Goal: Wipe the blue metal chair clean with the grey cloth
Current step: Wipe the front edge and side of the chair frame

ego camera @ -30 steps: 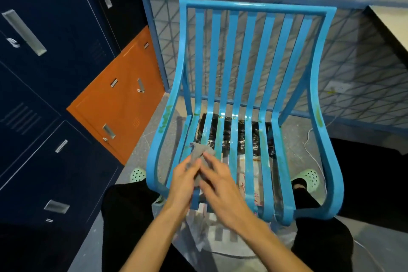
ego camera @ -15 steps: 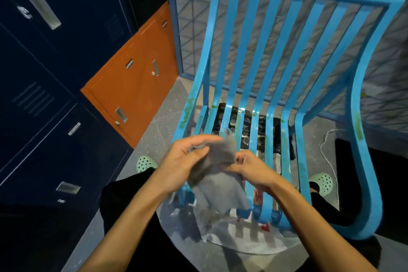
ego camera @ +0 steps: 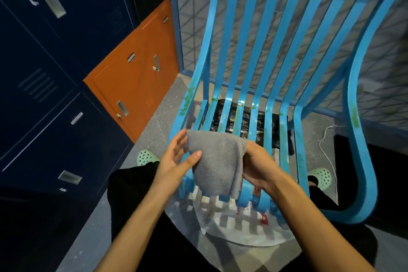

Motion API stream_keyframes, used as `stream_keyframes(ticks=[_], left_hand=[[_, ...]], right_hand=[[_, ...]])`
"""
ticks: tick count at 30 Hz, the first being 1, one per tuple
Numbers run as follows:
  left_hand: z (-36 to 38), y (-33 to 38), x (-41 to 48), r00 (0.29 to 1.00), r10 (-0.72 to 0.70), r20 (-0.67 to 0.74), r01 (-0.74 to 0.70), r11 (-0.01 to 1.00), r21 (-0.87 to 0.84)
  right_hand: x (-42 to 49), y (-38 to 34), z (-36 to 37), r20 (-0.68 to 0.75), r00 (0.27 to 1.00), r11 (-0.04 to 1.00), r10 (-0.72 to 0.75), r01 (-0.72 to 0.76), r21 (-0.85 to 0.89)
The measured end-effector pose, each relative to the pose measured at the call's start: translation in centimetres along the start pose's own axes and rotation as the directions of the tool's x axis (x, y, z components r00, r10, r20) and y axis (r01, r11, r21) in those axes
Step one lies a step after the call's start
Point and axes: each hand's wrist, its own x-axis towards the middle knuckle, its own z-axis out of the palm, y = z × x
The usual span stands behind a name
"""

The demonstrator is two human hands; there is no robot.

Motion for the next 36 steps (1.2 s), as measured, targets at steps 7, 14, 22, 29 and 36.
stream_keyframes(ticks=[7, 14, 22, 29, 36], left_hand=[[-0.1, -2.0, 0.2, 0.988, 0.062, -0.142, -0.041, 0.988, 0.149], [-5.5, -1.7, 1.5, 0.89, 0.019, -0.455, -0.031, 0.999, -0.018], [-7.2, -2.8, 1.9, 0.888, -0.035, -0.458, 0.037, 0.999, -0.006], [-7.7, -4.5, 2.7, 0.879, -0.146, -0.453, 0.125, 0.989, -0.075], [-7.8, -4.7, 2.2, 0.846, -0.205, -0.493, 0.141, 0.976, -0.165]], right_hand=[[-2.1, 2.4, 2.5, -0.053, 0.998, 0.943, 0.028, -0.009, 0.333], [4.1, 0.6, 6.8, -0.03, 0.969, 0.802, -0.244, 0.184, -0.568], [7.8, 9.5, 7.5, 0.6, 0.766, -0.313, -0.229, 0.526, -0.791], [8.9, 8.1, 6.1, 0.771, 0.633, -0.473, -0.077, 0.657, -0.587], [12.8, 6.0, 11.2, 0.651, 0.749, -0.568, -0.121, 0.485, -0.664]])
